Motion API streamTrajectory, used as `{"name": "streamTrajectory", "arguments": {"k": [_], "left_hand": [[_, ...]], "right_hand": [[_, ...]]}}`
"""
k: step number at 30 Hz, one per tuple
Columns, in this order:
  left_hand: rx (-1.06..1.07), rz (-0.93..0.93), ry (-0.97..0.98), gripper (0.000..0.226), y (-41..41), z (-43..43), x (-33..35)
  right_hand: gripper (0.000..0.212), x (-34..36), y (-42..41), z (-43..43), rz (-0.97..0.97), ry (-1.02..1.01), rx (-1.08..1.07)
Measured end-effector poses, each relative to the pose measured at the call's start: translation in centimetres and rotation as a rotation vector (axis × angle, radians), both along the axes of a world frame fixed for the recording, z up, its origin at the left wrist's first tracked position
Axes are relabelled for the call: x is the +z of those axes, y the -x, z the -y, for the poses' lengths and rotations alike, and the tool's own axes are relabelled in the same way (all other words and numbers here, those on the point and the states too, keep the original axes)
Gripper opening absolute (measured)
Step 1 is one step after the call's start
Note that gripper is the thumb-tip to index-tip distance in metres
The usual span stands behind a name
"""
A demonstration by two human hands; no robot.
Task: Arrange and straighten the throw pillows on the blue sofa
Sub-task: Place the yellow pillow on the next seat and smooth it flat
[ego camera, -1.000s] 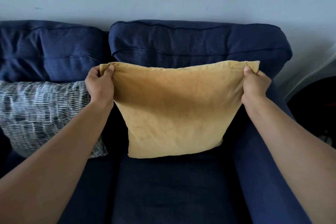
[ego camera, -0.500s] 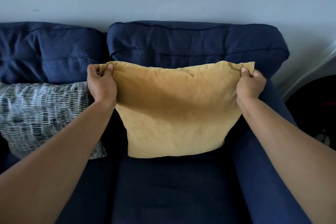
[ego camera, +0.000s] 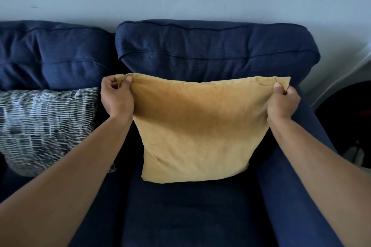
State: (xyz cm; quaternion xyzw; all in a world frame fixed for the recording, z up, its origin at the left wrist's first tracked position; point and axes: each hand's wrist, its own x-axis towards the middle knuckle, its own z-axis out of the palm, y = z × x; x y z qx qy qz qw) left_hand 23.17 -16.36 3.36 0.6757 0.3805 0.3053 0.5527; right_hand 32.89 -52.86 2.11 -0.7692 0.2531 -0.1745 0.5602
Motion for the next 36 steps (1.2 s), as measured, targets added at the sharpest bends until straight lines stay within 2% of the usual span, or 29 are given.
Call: {"name": "streamTrajectory", "arguments": {"k": [1,2,4,6,8,10,13,15,17,21,26,28,31,33,36], "left_hand": [[0.006,-0.025,-0.045,0.013,0.1,0.5,0.4],[0.012,-0.044,-0.138,0.025,0.3,1.2,0.7],[-0.050,-0.025,-0.452,0.049,0.8,3.6,0.9],[-0.279,0.022,-0.790,0.056,1.6,7.5,-0.1],[-0.512,0.056,-0.994,0.054,2.6,11.1,-2.0],[-0.633,0.017,-1.128,0.054,2.8,12.7,-4.3],[-0.683,-0.243,-1.281,0.060,0.8,11.2,-6.6],[-0.691,-0.425,-1.300,0.067,-0.9,9.0,-7.7],[-0.669,-0.525,-1.321,0.070,-2.7,6.9,-8.6],[-0.612,-0.552,-1.393,0.069,-5.5,4.7,-9.7],[-0.522,-0.533,-1.280,0.068,-6.0,4.0,-9.9],[-0.494,-0.552,-1.220,0.067,-5.8,4.0,-9.3],[-0.391,-0.554,-1.022,0.068,-5.2,4.0,-7.0],[-0.330,-0.458,-0.999,0.068,-4.3,4.8,-5.5],[-0.380,-0.182,-1.165,0.066,-1.8,9.1,-5.0]], "right_hand": [[0.020,0.1,-0.1,-0.1,-0.006,0.052,-0.011],[0.023,0.2,0.0,-0.4,-0.012,0.120,-0.028],[0.034,0.5,0.5,-2.0,0.036,0.254,-0.042],[0.047,0.5,1.8,-4.6,0.181,0.390,0.038],[0.052,-0.4,3.5,-7.5,0.334,0.576,0.203],[0.052,-2.0,4.9,-9.8,0.430,0.733,0.422],[0.054,-5.0,5.2,-11.0,0.446,1.052,0.719],[0.058,-6.7,3.8,-10.3,0.391,1.264,0.809],[0.061,-7.5,1.3,-9.0,0.299,1.344,0.809],[0.061,-8.1,-3.9,-5.1,0.119,1.336,0.656],[0.062,-8.2,-5.6,-2.5,-0.007,1.276,0.609],[0.063,-7.8,-5.4,-2.8,-0.084,1.169,0.519],[0.068,-6.0,-4.1,-3.6,-0.168,0.857,0.350],[0.070,-4.8,-2.4,-4.4,-0.040,0.779,0.285],[0.063,-4.1,1.5,-7.2,0.311,0.940,0.391]]}}
